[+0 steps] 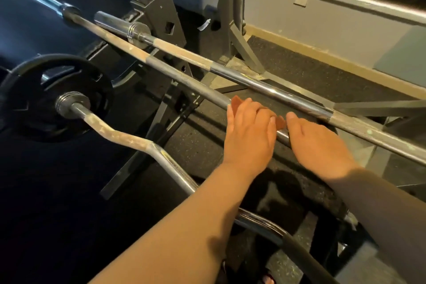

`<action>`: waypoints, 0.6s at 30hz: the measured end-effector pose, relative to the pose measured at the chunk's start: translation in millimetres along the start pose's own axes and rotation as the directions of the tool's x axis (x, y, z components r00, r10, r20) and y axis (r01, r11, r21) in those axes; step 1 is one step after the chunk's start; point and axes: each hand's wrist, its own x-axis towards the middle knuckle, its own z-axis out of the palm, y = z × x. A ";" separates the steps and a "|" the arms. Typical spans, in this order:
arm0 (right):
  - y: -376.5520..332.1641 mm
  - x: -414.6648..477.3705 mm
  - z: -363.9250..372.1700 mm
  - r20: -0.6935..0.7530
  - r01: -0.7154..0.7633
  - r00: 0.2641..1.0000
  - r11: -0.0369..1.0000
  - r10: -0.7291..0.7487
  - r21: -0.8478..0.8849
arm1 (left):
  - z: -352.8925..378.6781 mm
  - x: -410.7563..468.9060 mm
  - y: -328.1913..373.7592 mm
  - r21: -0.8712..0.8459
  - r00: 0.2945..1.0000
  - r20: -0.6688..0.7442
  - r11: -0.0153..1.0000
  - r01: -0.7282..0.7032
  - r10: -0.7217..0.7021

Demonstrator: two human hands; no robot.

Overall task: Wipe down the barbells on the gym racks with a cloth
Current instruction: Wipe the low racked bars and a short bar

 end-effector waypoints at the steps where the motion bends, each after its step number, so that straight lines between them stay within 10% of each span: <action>1: 0.8 0.1 0.2 -0.003 -0.012 1.000 1.000 0.012 -0.014 | -2.7 5.9 -6.7 0.010 0.999 -0.023 1.000 0.030 -0.029; 8: -8.2 3.4 2.9 -0.004 0.047 0.999 0.944 -0.051 -0.327 | 16.5 1.6 18.5 -0.179 0.950 -0.067 0.940 0.289 -0.305; 18: 1.8 4.0 9.2 -0.028 0.122 0.989 0.923 -0.142 -0.366 | 12.6 13.5 2.9 -0.031 0.978 -0.075 0.981 0.192 -0.194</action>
